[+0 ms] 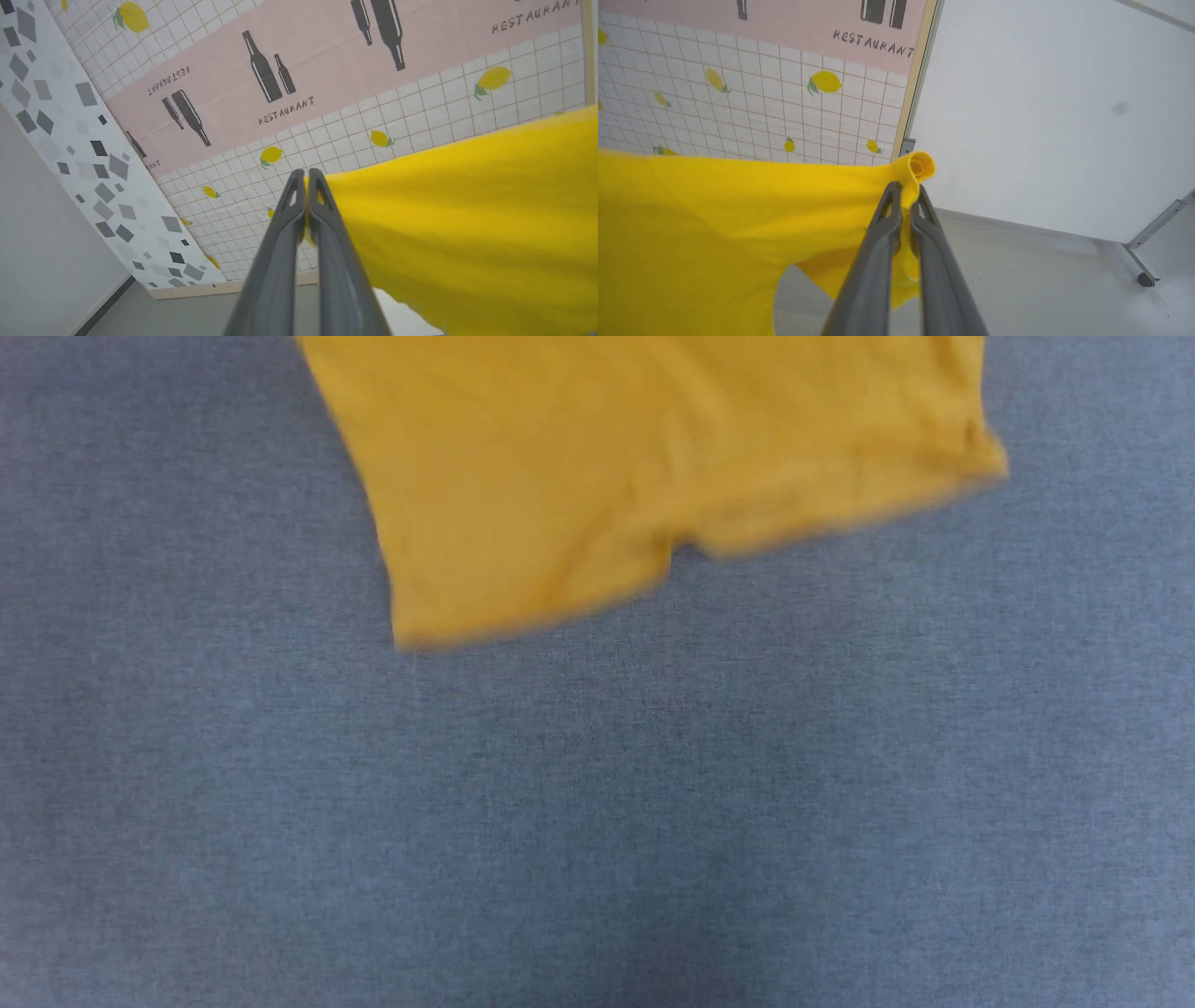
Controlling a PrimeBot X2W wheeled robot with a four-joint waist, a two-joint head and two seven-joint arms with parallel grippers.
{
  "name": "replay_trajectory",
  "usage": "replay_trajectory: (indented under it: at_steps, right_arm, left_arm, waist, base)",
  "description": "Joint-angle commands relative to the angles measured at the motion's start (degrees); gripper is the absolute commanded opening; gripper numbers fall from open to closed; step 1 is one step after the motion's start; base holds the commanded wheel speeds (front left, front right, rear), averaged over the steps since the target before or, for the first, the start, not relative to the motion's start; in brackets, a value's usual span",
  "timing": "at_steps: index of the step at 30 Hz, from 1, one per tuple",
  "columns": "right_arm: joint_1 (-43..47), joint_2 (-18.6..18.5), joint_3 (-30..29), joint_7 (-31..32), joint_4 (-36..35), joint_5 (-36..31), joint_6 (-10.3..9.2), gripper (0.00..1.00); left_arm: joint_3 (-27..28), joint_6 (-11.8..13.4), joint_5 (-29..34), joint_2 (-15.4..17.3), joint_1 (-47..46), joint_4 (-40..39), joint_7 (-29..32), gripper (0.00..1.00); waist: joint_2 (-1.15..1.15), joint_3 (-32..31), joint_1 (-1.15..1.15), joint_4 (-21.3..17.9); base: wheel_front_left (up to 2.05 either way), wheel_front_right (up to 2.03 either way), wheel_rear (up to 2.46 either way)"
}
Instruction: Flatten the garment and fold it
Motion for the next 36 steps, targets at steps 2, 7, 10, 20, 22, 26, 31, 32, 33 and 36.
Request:
replay_trajectory:
  at_steps: [2,7,10,20,22,26,31,32,33,36]
  right_arm:
    - [-4.9,0.3,-0.5,-3.6,0.2,-1.9,-0.09,0.00]
    - [-13.2,1.2,-1.5,-12.6,1.3,-4.6,-0.09,0.00]
    - [-13.8,1.8,-1.8,-15.2,3.6,-4.3,-0.09,0.00]
    - [14.5,0.0,7.8,-14.6,11.5,7.7,-0.09,0.00]
    - [20.6,-0.3,9.4,-14.0,10.9,10.7,-0.09,0.00]
    - [32.6,-1.5,11.0,-12.2,7.5,15.9,-0.09,0.00]
    - [46.5,-2.3,8.9,-9.3,1.4,19.0,-0.09,0.00]
    - [49.4,-1.9,7.8,-8.6,-0.3,19.1,-0.09,0.00]
    - [51.6,-1.7,7.0,-8.2,-1.6,19.0,-0.09,0.00]
    - [58.9,0.1,4.4,-6.1,-6.2,18.5,-0.09,0.00]
  left_arm:
    - [1.0,2.6,1.3,-1.0,-4.6,1.1,-3.5,0.00]
    - [2.7,6.6,2.2,-3.2,-10.9,2.8,-12.2,0.00]
    - [1.8,6.0,1.8,-4.2,-11.3,5.1,-13.8,0.00]
    - [-1.7,1.5,-2.7,-5.4,11.5,10.0,-10.1,0.00]
    - [-1.5,1.2,-4.6,-5.9,17.5,9.3,-8.7,0.00]
    - [-0.2,1.7,-9.4,-7.1,30.7,6.2,-4.6,0.00]
    - [2.5,4.4,-15.8,-9.4,47.7,-0.8,0.5,0.00]
    - [3.2,5.1,-17.1,-10.0,51.5,-2.7,1.5,0.00]
    - [3.6,5.7,-18.1,-10.4,54.5,-4.2,2.4,0.00]
    - [4.7,7.8,-20.7,-11.8,63.8,-9.0,5.2,0.00]
  waist:
    - [0.00,1.6,-0.01,-0.2]
    - [0.00,1.5,-0.01,0.0]
    - [0.00,0.3,-0.01,0.5]
    - [0.00,-5.8,-0.01,1.6]
    - [0.00,-7.4,-0.01,1.8]
    - [0.00,-10.9,-0.01,2.2]
    - [0.00,-15.5,-0.01,2.7]
    - [0.00,-16.5,-0.01,2.8]
    - [0.00,-17.2,-0.01,2.8]
    - [0.00,-19.4,-0.01,3.0]
  base:
    - [0.00,0.00,0.00]
    - [0.00,0.00,0.00]
    - [0.00,0.00,0.00]
    - [0.00,0.00,0.00]
    - [0.00,0.00,0.00]
    - [0.00,0.00,0.00]
    - [0.00,0.00,0.00]
    - [0.00,0.00,0.00]
    - [0.00,0.00,0.00]
    - [0.00,0.00,0.00]
